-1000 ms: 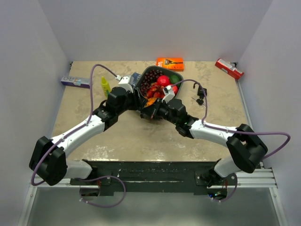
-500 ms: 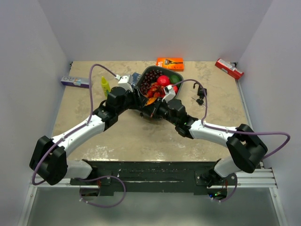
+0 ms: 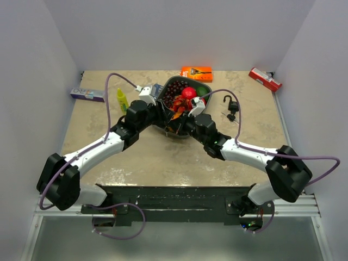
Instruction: Unlock with the key
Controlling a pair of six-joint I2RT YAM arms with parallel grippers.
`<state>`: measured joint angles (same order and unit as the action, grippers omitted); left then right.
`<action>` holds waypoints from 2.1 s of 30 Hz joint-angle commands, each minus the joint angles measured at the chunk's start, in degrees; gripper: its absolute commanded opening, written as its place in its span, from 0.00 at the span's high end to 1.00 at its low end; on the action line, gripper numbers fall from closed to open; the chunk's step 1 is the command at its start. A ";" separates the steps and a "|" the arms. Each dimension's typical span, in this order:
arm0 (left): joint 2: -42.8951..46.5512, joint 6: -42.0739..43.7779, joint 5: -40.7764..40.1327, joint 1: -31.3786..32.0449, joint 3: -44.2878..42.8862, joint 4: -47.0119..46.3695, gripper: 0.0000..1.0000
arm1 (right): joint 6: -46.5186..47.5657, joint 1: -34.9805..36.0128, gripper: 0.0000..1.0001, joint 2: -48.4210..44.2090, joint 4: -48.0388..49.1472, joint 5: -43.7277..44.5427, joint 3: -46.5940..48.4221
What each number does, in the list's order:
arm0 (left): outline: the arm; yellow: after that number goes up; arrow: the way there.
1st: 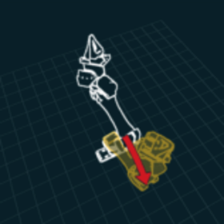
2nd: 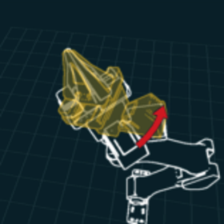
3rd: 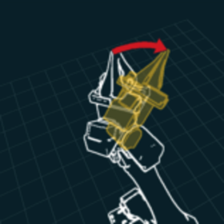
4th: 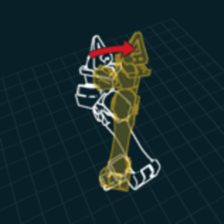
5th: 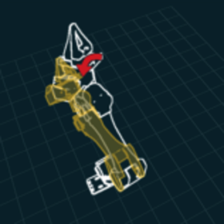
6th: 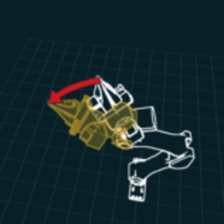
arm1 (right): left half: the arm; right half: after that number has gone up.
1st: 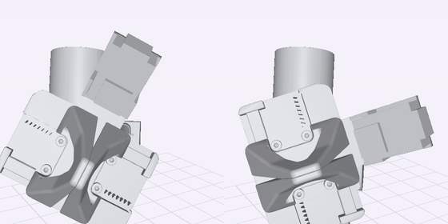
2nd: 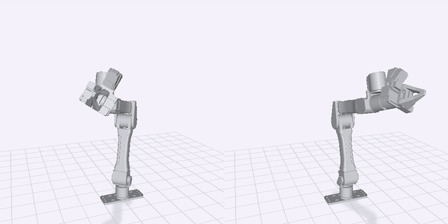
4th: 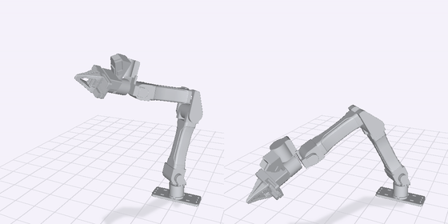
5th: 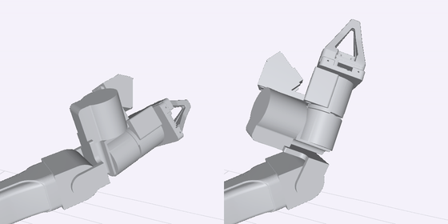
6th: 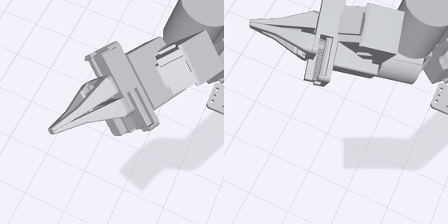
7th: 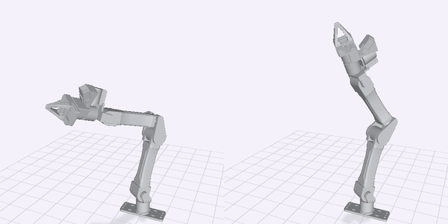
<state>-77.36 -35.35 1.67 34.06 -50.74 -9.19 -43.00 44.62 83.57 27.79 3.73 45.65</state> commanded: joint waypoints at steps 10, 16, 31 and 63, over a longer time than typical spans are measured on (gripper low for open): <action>-0.95 1.08 2.98 5.22 0.73 5.24 1.00 | 5.82 -3.84 1.00 -5.52 10.26 16.48 3.66; -1.39 -0.59 5.97 5.22 0.56 4.53 1.00 | 10.65 -3.84 1.00 -5.96 22.47 17.02 -1.69; 0.81 -0.51 5.71 3.73 0.47 4.89 1.00 | 3.99 4.84 0.95 -6.31 11.77 16.92 -6.09; 0.63 -0.51 5.97 3.73 0.55 4.80 1.00 | -0.85 8.20 0.65 -10.62 3.14 9.72 -12.07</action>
<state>-78.13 -35.55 6.33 37.54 -49.91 -1.52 -43.09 52.01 73.08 28.51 13.93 33.61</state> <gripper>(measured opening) 0.524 0.362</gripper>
